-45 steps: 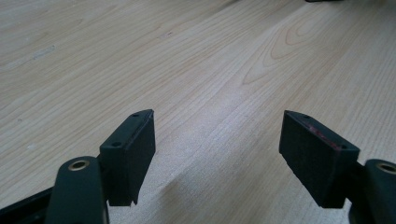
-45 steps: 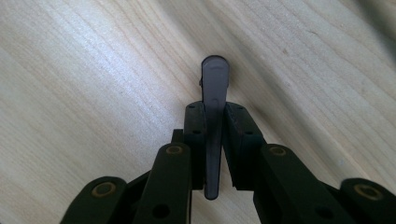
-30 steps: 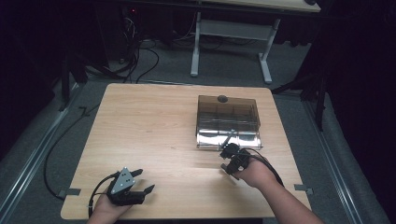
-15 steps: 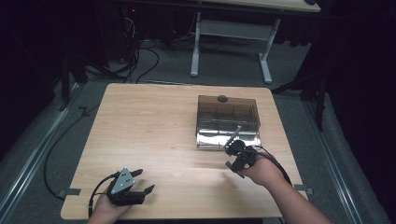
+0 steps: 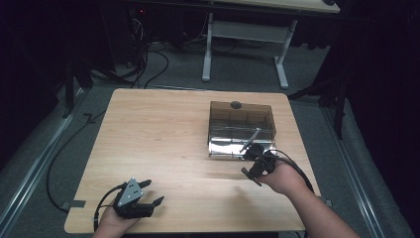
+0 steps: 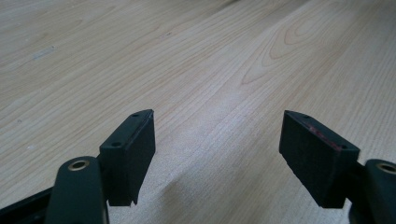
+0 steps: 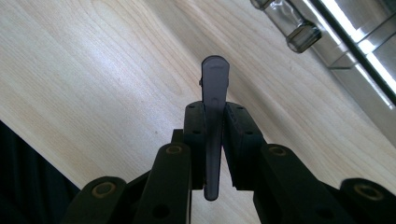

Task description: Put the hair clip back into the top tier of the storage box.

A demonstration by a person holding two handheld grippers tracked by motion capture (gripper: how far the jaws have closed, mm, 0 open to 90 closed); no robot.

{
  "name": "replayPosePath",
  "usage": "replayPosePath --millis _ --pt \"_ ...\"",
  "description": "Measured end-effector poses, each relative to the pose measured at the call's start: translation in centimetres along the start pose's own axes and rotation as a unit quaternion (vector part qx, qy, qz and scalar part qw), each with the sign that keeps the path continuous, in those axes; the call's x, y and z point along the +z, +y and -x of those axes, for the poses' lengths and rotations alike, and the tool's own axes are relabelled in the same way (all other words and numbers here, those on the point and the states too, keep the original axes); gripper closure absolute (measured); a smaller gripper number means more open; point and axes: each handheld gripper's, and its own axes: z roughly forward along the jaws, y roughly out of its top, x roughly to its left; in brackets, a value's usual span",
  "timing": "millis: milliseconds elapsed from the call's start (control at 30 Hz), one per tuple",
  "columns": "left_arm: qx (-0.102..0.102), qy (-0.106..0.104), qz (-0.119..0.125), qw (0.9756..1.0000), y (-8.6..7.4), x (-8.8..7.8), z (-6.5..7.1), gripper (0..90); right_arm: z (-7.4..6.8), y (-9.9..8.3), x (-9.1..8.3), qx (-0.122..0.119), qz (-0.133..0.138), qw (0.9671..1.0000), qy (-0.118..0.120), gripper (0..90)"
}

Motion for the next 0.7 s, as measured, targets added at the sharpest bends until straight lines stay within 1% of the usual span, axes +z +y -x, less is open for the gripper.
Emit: replayPosePath --millis 100,133,200,367,500,633,667,700 --pt "0.0 -0.001 -0.001 1.0 0.0 0.0 0.0 27.5 0.2 0.2 -0.7 0.0 0.001 1.0 -0.001 80.0" --pt "0.0 -0.001 -0.001 1.0 0.0 0.0 0.0 27.5 0.2 0.3 -0.9 0.003 0.001 1.0 0.002 80.1" --pt "0.0 -0.001 -0.001 1.0 0.0 0.0 0.0 27.4 0.4 0.5 -1.4 0.001 0.006 1.0 0.005 80.0" --pt "0.0 -0.002 -0.002 1.0 0.0 0.0 0.0 27.5 0.7 1.1 -2.5 -0.002 0.01 0.9999 -0.003 80.0" --pt "-0.001 -0.002 -0.001 1.0 0.0 -0.1 0.0 27.4 1.0 1.5 -3.0 0.006 0.014 0.9999 -0.005 80.0" --pt "-0.001 -0.002 -0.002 1.0 0.0 0.0 0.0 27.4 1.3 1.8 -3.4 0.005 0.015 0.9998 -0.009 80.0" --pt "0.0 -0.002 -0.002 1.0 0.0 0.0 0.0 27.4 1.2 2.1 -3.5 0.018 0.012 0.9997 -0.01 80.0" --pt "-0.001 -0.002 -0.001 1.0 0.0 0.0 0.0 27.4 1.5 2.2 -3.5 -0.003 0.02 0.9997 -0.012 80.0"
